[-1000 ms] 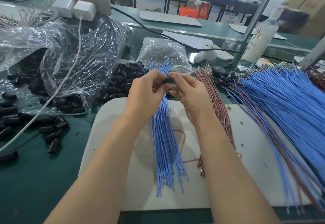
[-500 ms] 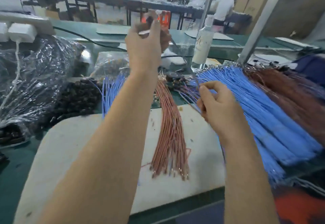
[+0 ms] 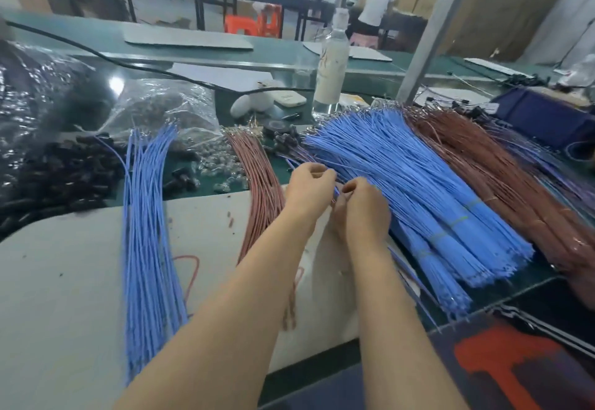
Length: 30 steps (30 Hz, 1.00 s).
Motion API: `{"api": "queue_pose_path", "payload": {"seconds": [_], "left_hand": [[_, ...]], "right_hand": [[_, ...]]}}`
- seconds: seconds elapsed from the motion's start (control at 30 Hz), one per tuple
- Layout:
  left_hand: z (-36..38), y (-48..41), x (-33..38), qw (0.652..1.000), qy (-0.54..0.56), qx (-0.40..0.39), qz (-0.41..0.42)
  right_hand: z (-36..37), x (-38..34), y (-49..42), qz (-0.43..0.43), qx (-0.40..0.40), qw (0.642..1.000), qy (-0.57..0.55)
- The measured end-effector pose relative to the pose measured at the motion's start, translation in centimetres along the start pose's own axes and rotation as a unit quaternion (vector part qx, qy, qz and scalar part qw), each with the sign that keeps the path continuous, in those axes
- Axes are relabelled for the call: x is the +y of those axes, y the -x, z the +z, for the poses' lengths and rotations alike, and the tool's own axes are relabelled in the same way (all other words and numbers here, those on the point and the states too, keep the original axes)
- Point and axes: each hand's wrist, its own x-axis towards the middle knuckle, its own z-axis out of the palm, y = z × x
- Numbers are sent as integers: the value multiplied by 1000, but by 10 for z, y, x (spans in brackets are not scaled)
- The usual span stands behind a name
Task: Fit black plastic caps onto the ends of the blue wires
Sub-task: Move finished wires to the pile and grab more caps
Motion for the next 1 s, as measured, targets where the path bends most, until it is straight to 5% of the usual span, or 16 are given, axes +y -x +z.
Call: {"api": "queue_pose_path", "payload": {"seconds": [0.17,0.43,0.57,0.73,1.0], "left_hand": [[-42,2,19,995,55,66,51],[-173,22,38,961,73,236,126],[-238,39,33,940,97,301,127],[-292,55,20,916,160,347,125],[-301,57,6,903,201,361,121]], "right_hand": [[1,-51,18,-78,22,994,-74],[46,-168,66,-251,-188,946,-83],[72,-209,92,-261,-220,930,-135],[99,-236,106,-278,-204,938,-29],[109,-250,103,-230,-225,947,8]]}}
